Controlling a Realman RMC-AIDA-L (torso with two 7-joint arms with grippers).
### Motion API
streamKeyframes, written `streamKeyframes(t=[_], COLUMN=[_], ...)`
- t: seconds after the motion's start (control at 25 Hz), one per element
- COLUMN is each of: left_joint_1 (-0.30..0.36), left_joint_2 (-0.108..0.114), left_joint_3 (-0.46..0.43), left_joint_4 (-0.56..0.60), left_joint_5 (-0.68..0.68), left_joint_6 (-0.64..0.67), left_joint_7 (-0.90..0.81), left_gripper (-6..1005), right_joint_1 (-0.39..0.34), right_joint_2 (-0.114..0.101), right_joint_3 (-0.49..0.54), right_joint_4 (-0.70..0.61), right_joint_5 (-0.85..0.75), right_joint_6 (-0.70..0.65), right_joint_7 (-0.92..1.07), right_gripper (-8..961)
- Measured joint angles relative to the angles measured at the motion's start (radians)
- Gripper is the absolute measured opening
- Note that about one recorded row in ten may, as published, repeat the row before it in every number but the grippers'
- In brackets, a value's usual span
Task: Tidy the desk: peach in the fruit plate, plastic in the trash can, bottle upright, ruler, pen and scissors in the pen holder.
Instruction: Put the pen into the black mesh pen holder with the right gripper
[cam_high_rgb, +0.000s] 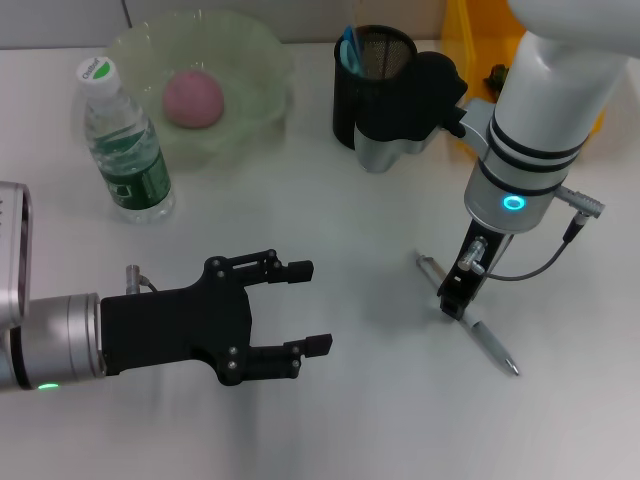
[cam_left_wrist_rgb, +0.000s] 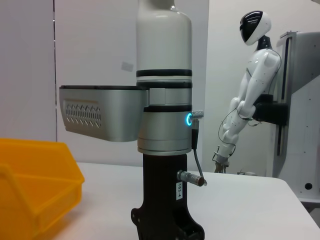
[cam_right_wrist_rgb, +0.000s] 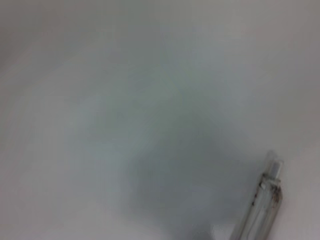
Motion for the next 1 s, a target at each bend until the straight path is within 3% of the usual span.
streamKeyframes(t=[0.08,1.0], left_joint_1=[0.0,0.0], left_joint_2=[0.0,0.0], left_joint_3=[0.0,0.0], left_joint_4=[0.0,0.0], left_joint_5=[0.0,-0.002], left_joint_6=[0.001,0.002], left_joint_7=[0.0,0.001], left_gripper=[753,753], right_joint_1=[0.0,-0.001], right_joint_2=[0.0,0.0], right_joint_3=[0.0,-0.014], right_joint_4=[0.0,0.01], right_joint_5=[0.0,0.0], right_joint_6=[-0.001,-0.002], right_joint_7=[0.0,0.001], right_gripper=[259,166])
